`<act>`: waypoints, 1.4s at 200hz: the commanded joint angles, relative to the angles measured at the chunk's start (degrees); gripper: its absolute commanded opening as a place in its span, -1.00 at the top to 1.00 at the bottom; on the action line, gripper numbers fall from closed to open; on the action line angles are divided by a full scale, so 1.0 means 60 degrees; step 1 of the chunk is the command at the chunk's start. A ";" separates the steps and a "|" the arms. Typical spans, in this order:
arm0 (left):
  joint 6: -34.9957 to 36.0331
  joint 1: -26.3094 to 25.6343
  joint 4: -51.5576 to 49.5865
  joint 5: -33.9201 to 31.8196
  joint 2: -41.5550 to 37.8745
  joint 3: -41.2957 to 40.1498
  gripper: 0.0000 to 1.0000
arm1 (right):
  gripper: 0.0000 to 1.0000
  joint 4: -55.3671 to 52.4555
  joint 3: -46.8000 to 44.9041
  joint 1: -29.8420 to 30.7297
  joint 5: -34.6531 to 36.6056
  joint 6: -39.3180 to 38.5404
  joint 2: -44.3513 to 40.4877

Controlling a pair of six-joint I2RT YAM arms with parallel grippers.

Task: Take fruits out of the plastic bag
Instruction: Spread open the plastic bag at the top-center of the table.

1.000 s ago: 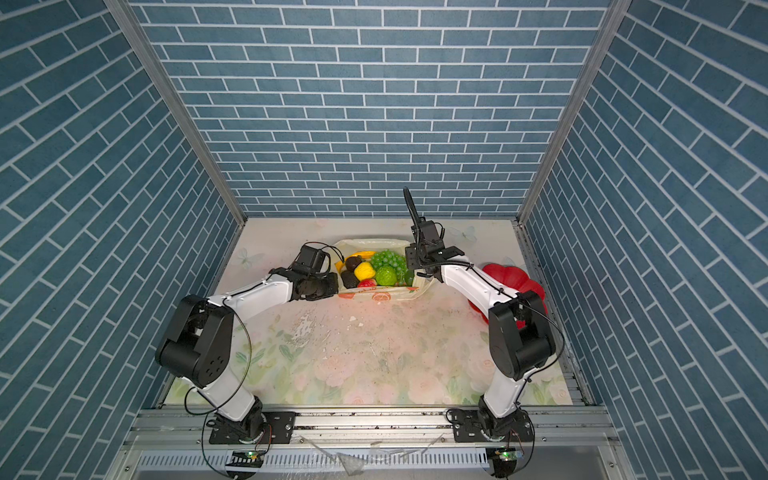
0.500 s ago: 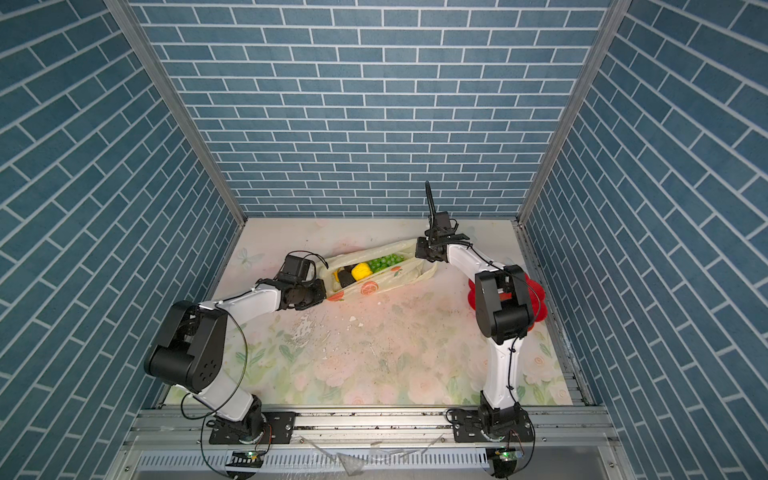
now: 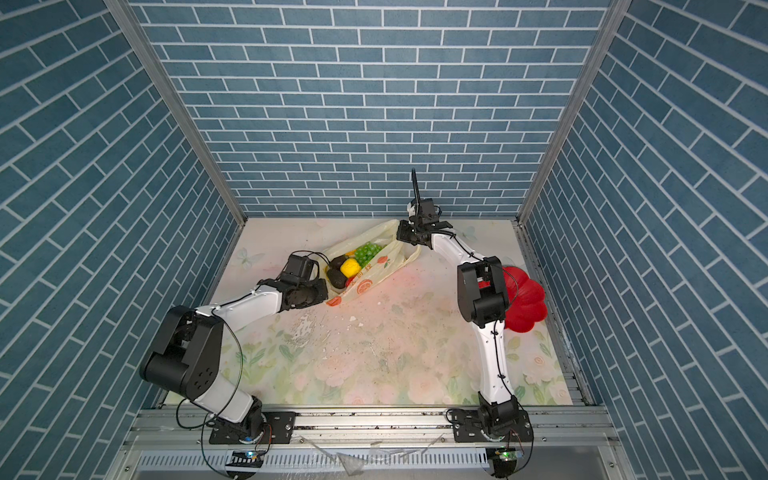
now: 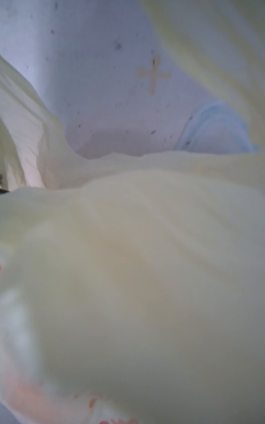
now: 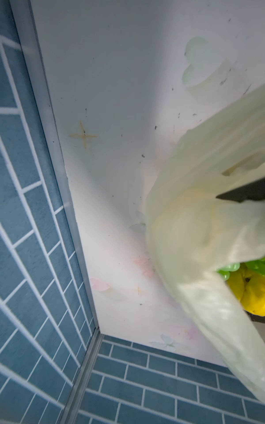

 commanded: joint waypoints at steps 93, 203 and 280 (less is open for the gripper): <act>0.0295 -0.0447 -0.0210 -0.0473 0.0467 0.0243 0.95 | -0.52 -0.0511 -0.2722 0.0908 0.0922 0.0382 -0.2437; -0.0040 -0.0460 -0.0139 -0.0631 0.0568 0.0183 0.88 | 0.79 -0.1016 -0.3862 0.1259 0.2482 0.0283 -0.2633; -0.0247 -0.0460 -0.0034 -0.0852 0.0570 0.0109 0.88 | 1.00 -0.0044 -0.6259 0.0999 0.2904 0.0752 -0.3637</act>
